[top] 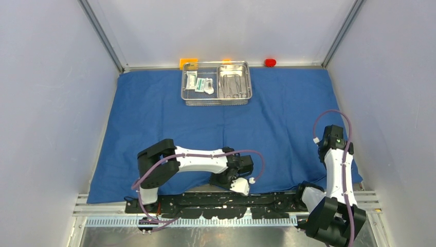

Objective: Open and lay out the surgical kit
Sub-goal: Smooth out the surgical kit at the center of the board.

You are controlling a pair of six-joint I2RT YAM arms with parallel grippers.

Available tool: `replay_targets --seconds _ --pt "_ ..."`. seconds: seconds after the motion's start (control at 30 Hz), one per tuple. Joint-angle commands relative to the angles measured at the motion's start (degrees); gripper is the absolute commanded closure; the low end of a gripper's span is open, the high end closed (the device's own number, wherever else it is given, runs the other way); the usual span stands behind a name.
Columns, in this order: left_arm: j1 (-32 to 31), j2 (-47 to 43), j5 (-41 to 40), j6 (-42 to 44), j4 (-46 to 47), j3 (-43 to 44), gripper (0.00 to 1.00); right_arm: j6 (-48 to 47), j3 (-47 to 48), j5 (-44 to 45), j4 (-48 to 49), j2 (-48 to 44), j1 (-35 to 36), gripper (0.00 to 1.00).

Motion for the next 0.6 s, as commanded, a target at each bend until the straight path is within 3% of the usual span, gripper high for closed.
replay_targets --seconds 0.0,0.23,0.47,0.57 --pt "0.38 -3.74 4.85 1.25 -0.99 -0.83 0.83 0.37 2.15 -2.47 -2.87 -1.98 -0.17 0.88" --pt "0.33 -5.06 12.63 0.04 -0.59 -0.78 0.81 3.68 9.84 -17.45 -1.24 3.99 -0.07 0.64" --pt "0.31 -3.72 24.19 0.86 -5.63 1.93 0.99 3.42 13.01 -28.51 3.28 10.46 2.06 0.63" --pt "0.29 -3.05 29.65 1.8 -8.89 3.55 1.0 3.75 13.14 -28.51 6.11 12.9 3.36 0.63"
